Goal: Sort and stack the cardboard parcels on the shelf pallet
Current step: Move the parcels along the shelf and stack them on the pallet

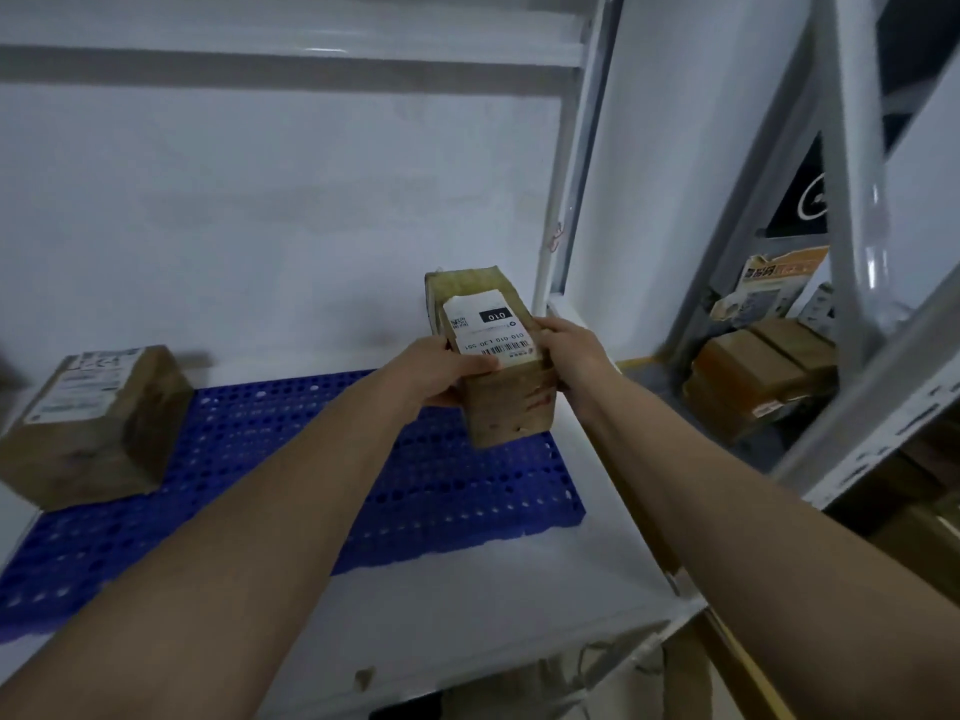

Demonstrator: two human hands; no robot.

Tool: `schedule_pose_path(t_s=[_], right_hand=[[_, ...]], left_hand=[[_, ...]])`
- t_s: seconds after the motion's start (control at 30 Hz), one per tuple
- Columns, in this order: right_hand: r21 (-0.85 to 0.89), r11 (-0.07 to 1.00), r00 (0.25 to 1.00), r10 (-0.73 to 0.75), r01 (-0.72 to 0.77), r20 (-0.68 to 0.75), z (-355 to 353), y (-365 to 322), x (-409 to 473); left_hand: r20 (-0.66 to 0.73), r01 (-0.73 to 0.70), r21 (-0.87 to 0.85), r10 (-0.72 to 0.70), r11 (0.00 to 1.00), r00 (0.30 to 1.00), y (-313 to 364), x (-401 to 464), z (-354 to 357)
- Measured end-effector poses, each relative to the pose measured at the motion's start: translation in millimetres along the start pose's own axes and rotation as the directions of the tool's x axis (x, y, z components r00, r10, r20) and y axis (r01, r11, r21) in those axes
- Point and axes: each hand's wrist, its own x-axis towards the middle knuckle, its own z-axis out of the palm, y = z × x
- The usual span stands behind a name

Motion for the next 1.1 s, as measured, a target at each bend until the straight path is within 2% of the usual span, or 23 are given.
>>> schedule_pose_path(t_s=[0.37, 0.6, 0.8, 0.9, 1.0, 1.1], right_hand=[[0.135, 0.986, 0.995, 0.101, -0.098, -0.015, -21, 36, 48], [0.115, 0.984, 0.99, 0.134, -0.139, 0.048, -26, 53, 57], [0.116, 0.98, 0.987, 0.163, -0.161, -0.004, -26, 74, 58], [0.191, 0.958, 0.977, 0.202, -0.212, 0.07, -22, 89, 50], [0.191, 0.96, 0.975, 0.181, -0.204, 0.131, -13, 92, 42], [0.113, 0.98, 0.975, 0.145, -0.165, 0.166, -10, 88, 37]], left_hand=[[-0.037, 0.07, -0.021, -0.07, 0.997, 0.997, -17, 41, 27], [-0.03, 0.094, -0.053, -0.096, 0.994, 0.995, -29, 48, 30], [0.059, 0.088, -0.072, -0.084, 0.993, 0.995, -48, 46, 28], [0.075, 0.151, -0.025, -0.149, 0.988, 0.986, -66, 44, 37], [0.11, 0.057, -0.051, -0.052, 0.997, 0.993, -79, 50, 44], [0.086, -0.001, -0.035, 0.004, 0.999, 0.996, -79, 53, 43]])
